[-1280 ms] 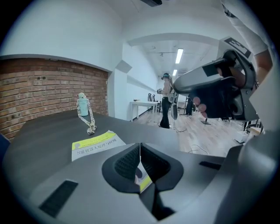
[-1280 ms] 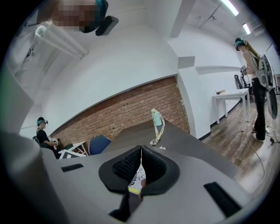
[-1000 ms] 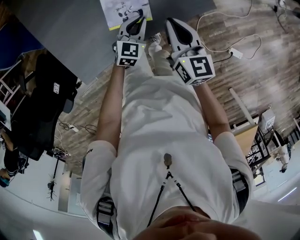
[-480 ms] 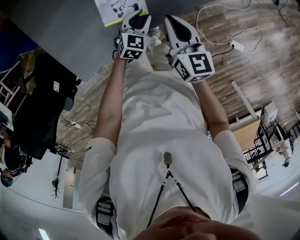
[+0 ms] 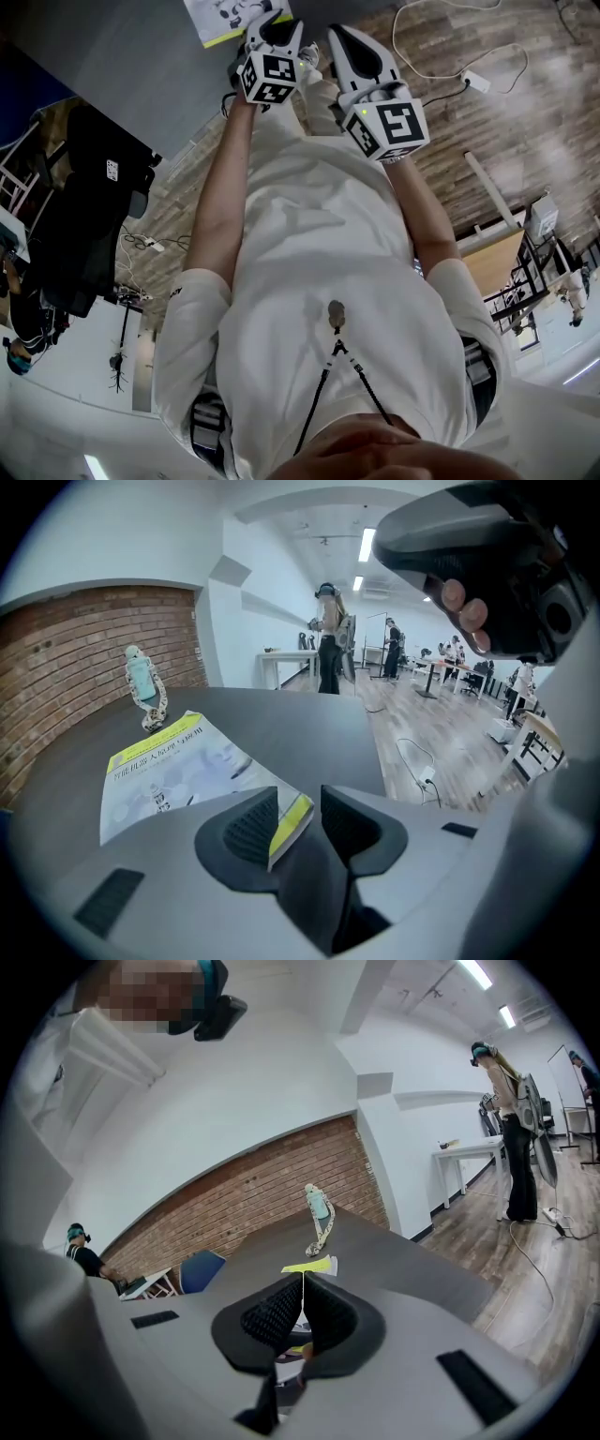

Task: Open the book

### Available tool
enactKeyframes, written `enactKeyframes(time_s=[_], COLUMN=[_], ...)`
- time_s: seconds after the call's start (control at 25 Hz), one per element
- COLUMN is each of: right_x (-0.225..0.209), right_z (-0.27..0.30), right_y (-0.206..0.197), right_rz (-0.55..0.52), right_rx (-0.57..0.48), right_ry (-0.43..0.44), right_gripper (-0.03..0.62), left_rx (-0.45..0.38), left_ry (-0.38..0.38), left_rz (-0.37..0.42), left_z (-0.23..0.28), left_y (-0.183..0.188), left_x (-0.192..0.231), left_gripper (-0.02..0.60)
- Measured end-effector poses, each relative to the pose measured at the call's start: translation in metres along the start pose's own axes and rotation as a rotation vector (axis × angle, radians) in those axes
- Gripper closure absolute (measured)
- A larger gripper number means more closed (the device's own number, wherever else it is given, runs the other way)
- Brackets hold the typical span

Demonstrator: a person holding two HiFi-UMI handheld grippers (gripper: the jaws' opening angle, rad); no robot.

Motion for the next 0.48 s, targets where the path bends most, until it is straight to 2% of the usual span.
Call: enactKeyframes(time_s=[0.08, 0.24, 0.48], right_x=[-0.0007, -0.0028, -0.0035], right_z=[-0.0009, -0.0046, -0.0049], right_y=[-0.0016, -0.0025, -0.0037], right_rz=[0.003, 0.006, 0.012], right_rx=[0.000, 0.002, 0.003], right_ry=[-0.005, -0.015, -0.025], right_gripper=[0.557, 0.557, 0.557], left_rx=[0.000, 0.017, 0.020], left_ry=[0.023, 0.072, 0.071], left_rz=[0.002, 0.062, 0.049], left_z=[0.0014, 0.0033, 0.0021], left_y=[-0.0006, 0.0011, 0.0012], left_x=[0.0007, -0.0043, -0.0041], left_gripper=[0.428, 0.437, 0.454])
Point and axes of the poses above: the fingertips, and each gripper's own axes: z forward along the fingers, x to its left, y out of its top, the point moved 10 cm from there along -z, backward along the fingers, and after that the axes turned 10 degrees about -z, right-handed, at the moved point
